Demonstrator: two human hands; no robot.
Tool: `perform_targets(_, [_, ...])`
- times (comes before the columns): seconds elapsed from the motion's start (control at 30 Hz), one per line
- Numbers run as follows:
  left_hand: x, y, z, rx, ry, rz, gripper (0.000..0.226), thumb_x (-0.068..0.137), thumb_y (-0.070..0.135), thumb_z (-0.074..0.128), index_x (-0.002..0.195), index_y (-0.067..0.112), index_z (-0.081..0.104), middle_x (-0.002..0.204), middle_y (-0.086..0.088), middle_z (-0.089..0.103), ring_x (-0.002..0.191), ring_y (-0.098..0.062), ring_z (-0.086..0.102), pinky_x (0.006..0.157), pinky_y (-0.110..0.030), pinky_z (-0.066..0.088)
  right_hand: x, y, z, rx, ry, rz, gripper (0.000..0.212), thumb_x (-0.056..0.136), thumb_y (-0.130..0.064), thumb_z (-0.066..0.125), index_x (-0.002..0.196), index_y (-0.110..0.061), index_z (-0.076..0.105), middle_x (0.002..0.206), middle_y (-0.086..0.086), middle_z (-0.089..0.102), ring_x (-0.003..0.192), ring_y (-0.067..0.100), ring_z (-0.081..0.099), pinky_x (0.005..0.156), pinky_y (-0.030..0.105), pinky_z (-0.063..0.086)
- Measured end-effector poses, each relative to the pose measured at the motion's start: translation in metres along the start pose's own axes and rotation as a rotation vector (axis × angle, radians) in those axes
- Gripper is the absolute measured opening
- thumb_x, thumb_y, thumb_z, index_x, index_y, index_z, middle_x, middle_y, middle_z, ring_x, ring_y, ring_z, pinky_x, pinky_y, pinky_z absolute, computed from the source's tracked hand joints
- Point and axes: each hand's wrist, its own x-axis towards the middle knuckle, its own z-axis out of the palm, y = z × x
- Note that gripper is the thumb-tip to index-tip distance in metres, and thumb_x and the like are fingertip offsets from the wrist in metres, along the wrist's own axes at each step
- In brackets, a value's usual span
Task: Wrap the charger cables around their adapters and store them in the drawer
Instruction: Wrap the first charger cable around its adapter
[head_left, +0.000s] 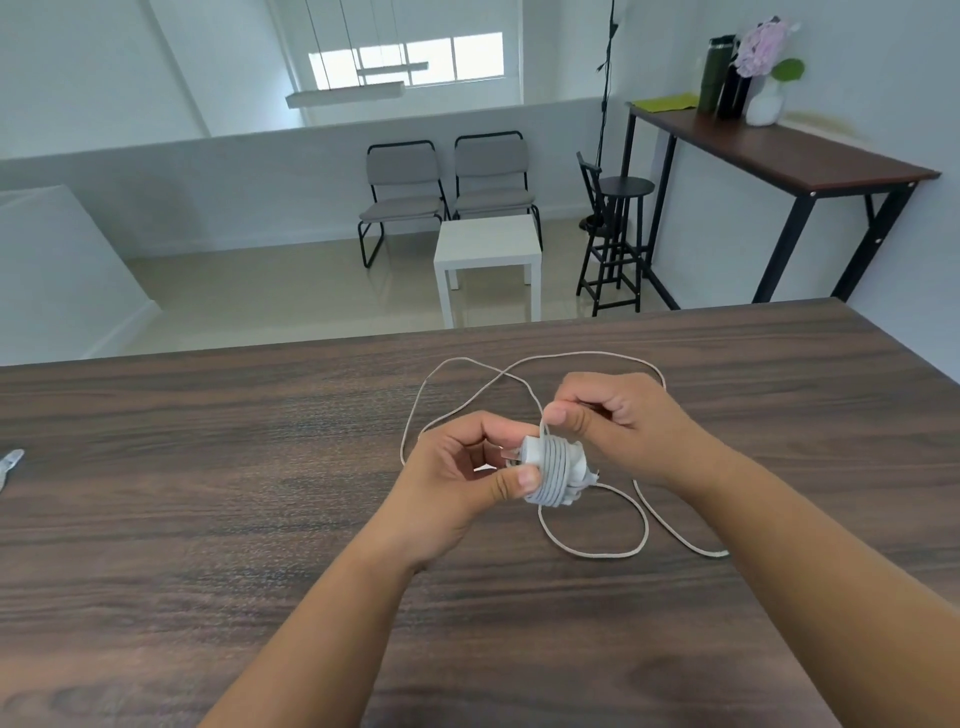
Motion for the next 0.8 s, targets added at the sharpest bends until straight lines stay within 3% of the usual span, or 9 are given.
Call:
perform_targets(0.13, [0.002, -0.002, 0.000, 0.002, 0.099, 0.022, 0.030, 0.066, 0.023, 0.080, 0.095, 0.023, 0.075, 0.087, 0.003, 0.070, 0.083, -0.013, 0.059, 0.072, -0.024, 0.053, -0.008, -0.001, 0.021, 0.087, 0.217, 0.100, 0.030, 0.094, -0.032, 0.054, 0.073, -0.012, 0.058, 0.062, 0.005, 0.055, 0.054, 0.009, 0.050, 0.050, 0.021, 0.045])
perform_targets(0.2, [0.003, -0.003, -0.001, 0.001, 0.120, 0.034, 0.029, 0.067, 0.020, 0.081, 0.095, 0.026, 0.075, 0.086, 0.007, 0.070, 0.082, -0.010, 0.060, 0.072, -0.022, 0.053, -0.010, -0.003, 0.027, 0.101, 0.300, 0.137, 0.029, 0.094, -0.034, 0.054, 0.073, -0.014, 0.059, 0.062, 0.002, 0.056, 0.054, 0.012, 0.055, 0.048, 0.030, 0.052])
perform_targets(0.27, [0.005, -0.004, -0.001, 0.000, 0.127, 0.036, 0.028, 0.072, 0.012, 0.079, 0.097, 0.025, 0.075, 0.088, 0.006, 0.069, 0.082, -0.009, 0.060, 0.073, -0.022, 0.053, -0.010, -0.004, 0.029, 0.093, 0.369, 0.143, 0.027, 0.093, -0.035, 0.055, 0.072, -0.019, 0.059, 0.061, -0.002, 0.056, 0.054, 0.011, 0.054, 0.048, 0.031, 0.052])
perform_targets(0.37, [0.006, -0.008, 0.005, -0.023, 0.177, 0.047, 0.033, 0.077, 0.009, 0.072, 0.109, 0.017, 0.072, 0.102, -0.001, 0.066, 0.090, -0.009, 0.063, 0.079, -0.022, 0.052, -0.013, -0.007, 0.034, 0.206, 0.465, 0.194, 0.022, 0.092, -0.030, 0.057, 0.074, -0.019, 0.062, 0.061, 0.002, 0.058, 0.056, 0.021, 0.059, 0.047, 0.034, 0.056])
perform_targets(0.43, [0.007, -0.012, 0.011, -0.049, 0.274, 0.002, 0.037, 0.077, 0.015, 0.077, 0.113, 0.022, 0.070, 0.114, -0.003, 0.064, 0.094, -0.013, 0.066, 0.080, -0.026, 0.054, -0.015, -0.008, 0.037, 0.198, 0.535, 0.198, 0.021, 0.093, -0.029, 0.056, 0.076, -0.020, 0.064, 0.064, 0.000, 0.061, 0.057, 0.016, 0.060, 0.049, 0.032, 0.056])
perform_targets(0.5, [0.006, -0.013, 0.019, -0.068, 0.394, -0.079, 0.040, 0.074, 0.023, 0.082, 0.112, 0.027, 0.070, 0.113, 0.000, 0.064, 0.085, -0.013, 0.068, 0.074, -0.031, 0.059, -0.016, -0.005, 0.039, 0.143, 0.599, 0.186, 0.021, 0.094, -0.031, 0.054, 0.077, -0.022, 0.063, 0.067, -0.004, 0.064, 0.060, 0.013, 0.063, 0.051, 0.034, 0.056])
perform_targets(0.6, [0.005, -0.012, 0.030, -0.148, 0.464, -0.150, 0.025, 0.085, 0.019, 0.070, 0.109, 0.023, 0.068, 0.100, -0.003, 0.069, 0.073, -0.014, 0.069, 0.060, -0.028, 0.057, -0.016, 0.001, 0.041, 0.018, 0.652, 0.118, 0.023, 0.095, -0.032, 0.053, 0.080, -0.019, 0.064, 0.068, -0.005, 0.064, 0.064, 0.014, 0.062, 0.057, 0.037, 0.053])
perform_targets(0.7, [0.005, -0.011, 0.035, -0.285, 0.425, -0.176, 0.026, 0.093, 0.019, 0.060, 0.118, 0.021, 0.067, 0.097, -0.001, 0.074, 0.078, -0.013, 0.070, 0.062, -0.024, 0.055, -0.017, 0.003, 0.045, -0.100, 0.656, 0.025, 0.023, 0.094, -0.028, 0.053, 0.080, -0.014, 0.064, 0.070, -0.004, 0.062, 0.065, 0.011, 0.058, 0.059, 0.028, 0.048])
perform_targets(0.8, [0.008, -0.008, 0.032, -0.318, 0.388, -0.151, 0.043, 0.075, 0.026, 0.071, 0.117, 0.019, 0.068, 0.099, -0.002, 0.074, 0.080, -0.010, 0.070, 0.066, -0.024, 0.055, -0.018, 0.002, 0.048, -0.166, 0.634, -0.045, 0.020, 0.093, -0.026, 0.054, 0.078, -0.015, 0.063, 0.071, -0.008, 0.058, 0.066, 0.006, 0.053, 0.061, 0.015, 0.042])
